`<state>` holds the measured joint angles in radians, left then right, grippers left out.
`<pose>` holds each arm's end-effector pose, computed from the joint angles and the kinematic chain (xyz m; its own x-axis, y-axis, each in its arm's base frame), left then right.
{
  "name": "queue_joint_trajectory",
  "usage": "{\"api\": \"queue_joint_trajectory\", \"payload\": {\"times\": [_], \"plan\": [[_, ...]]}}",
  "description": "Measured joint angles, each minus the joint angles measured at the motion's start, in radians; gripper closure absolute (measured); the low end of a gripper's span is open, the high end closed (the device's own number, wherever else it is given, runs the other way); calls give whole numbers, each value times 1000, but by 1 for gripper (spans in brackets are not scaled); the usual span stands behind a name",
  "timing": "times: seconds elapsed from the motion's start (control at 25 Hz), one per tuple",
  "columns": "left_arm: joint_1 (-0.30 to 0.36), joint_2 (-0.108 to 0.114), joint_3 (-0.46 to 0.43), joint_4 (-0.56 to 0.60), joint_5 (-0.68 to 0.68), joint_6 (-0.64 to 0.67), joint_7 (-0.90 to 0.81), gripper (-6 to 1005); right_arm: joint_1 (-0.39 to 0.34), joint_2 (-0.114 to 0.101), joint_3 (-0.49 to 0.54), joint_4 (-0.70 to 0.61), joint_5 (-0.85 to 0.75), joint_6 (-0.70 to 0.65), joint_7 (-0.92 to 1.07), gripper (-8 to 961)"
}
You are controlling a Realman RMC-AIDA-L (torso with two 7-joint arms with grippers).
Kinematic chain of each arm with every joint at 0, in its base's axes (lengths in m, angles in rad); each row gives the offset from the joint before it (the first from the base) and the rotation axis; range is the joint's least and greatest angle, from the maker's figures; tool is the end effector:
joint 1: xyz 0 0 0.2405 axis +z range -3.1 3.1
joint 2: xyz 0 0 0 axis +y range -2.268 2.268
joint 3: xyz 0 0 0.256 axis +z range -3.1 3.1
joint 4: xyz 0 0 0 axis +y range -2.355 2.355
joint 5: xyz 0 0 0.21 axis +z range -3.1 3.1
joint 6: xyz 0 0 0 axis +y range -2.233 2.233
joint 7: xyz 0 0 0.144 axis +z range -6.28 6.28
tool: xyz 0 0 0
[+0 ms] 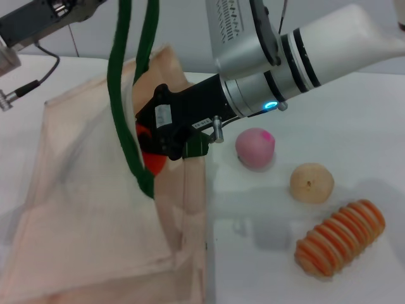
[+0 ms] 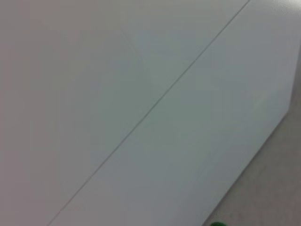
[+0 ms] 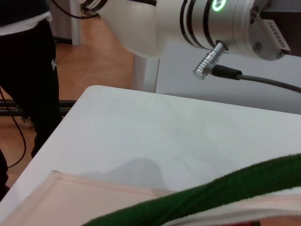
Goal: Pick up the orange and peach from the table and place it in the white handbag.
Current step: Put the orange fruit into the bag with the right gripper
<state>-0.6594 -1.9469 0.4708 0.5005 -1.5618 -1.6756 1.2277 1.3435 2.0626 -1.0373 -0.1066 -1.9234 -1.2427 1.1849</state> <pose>-0.2156 0.3816 0.0996 0.1648 0.4876 0.8574 0.6554 -0.7038 0.2743 0.0427 0.3987 -0.1090 0.9586 0.1660 -0.2315 0.1776 -0.9837 0.0296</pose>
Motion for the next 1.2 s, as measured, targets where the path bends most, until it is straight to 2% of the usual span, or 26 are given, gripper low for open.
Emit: {"api": "queue_joint_trajectory", "payload": {"times": [0.32,0.56,0.72,1.04,1.2], "plan": [[-51,4,0,-49,8,2,25,878,32,5,4,60,0,62,-34,896],[-73,-1,1,-59,9,0,26,878,52,8,8,89,1,127,-47,895],[-80,-1,2,-60,9,-3,27,878,52,8,12,92,2,155,-50,895],[-95,-4,1,-60,2,-6,27,877,55,11,22,114,2,297,-51,900],[-93,-4,-3,-60,1,-4,27,877,49,11,75,121,2,296,-108,882]]}}
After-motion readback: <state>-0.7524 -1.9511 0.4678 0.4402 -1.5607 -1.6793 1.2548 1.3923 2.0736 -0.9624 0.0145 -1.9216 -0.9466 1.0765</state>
